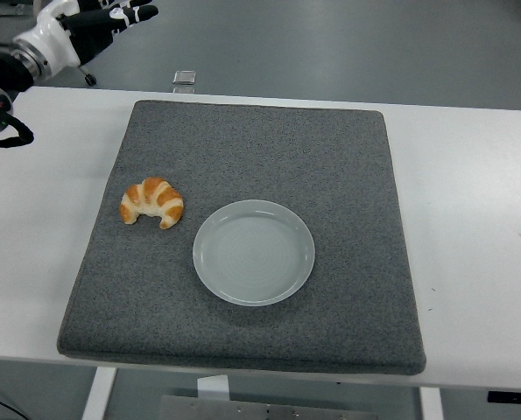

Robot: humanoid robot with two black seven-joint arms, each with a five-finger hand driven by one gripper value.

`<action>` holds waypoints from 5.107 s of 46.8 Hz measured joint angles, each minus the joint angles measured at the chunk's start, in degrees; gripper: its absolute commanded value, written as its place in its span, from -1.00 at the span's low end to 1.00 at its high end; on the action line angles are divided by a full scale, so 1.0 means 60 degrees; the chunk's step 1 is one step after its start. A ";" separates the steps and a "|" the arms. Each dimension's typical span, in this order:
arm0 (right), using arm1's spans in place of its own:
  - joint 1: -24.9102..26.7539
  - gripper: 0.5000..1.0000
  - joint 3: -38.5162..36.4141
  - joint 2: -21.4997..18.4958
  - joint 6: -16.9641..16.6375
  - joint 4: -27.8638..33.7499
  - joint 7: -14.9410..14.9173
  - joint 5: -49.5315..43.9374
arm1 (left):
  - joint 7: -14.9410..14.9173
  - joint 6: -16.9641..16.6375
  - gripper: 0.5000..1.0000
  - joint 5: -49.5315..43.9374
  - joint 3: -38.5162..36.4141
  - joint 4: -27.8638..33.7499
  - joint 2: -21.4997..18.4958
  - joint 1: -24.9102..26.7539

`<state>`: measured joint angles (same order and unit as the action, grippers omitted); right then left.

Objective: Place the bread on the plate

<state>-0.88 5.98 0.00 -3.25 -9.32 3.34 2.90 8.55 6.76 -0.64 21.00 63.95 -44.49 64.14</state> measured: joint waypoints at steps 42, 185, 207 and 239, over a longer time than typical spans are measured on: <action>0.0013 0.72 0.0000 0.0000 -0.0002 -0.0015 0.0014 -0.0015 | -0.0293 0.0053 0.95 0.4778 -0.8553 0.3063 -0.1863 0.5575; 0.0013 0.72 -0.0004 0.0000 0.0059 0.0001 0.0030 -0.0001 | 0.3116 -0.2724 -1.00 0.8555 -0.5203 0.0151 -0.0037 -0.0459; 0.0013 0.72 -0.0002 0.0000 0.0064 0.0000 0.0029 -0.0001 | 0.3108 -0.2391 -1.00 0.7739 -0.3628 -0.1726 -0.0268 -0.0465; 0.0000 0.72 -0.0016 0.0000 0.0073 0.0015 0.0031 0.0002 | 0.2955 0.0476 -1.00 0.7284 -0.2740 -0.3604 0.0485 0.3010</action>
<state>-0.88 5.88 0.00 -2.81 -9.23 3.52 2.91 26.28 9.61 43.07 4.56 42.32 -41.58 82.21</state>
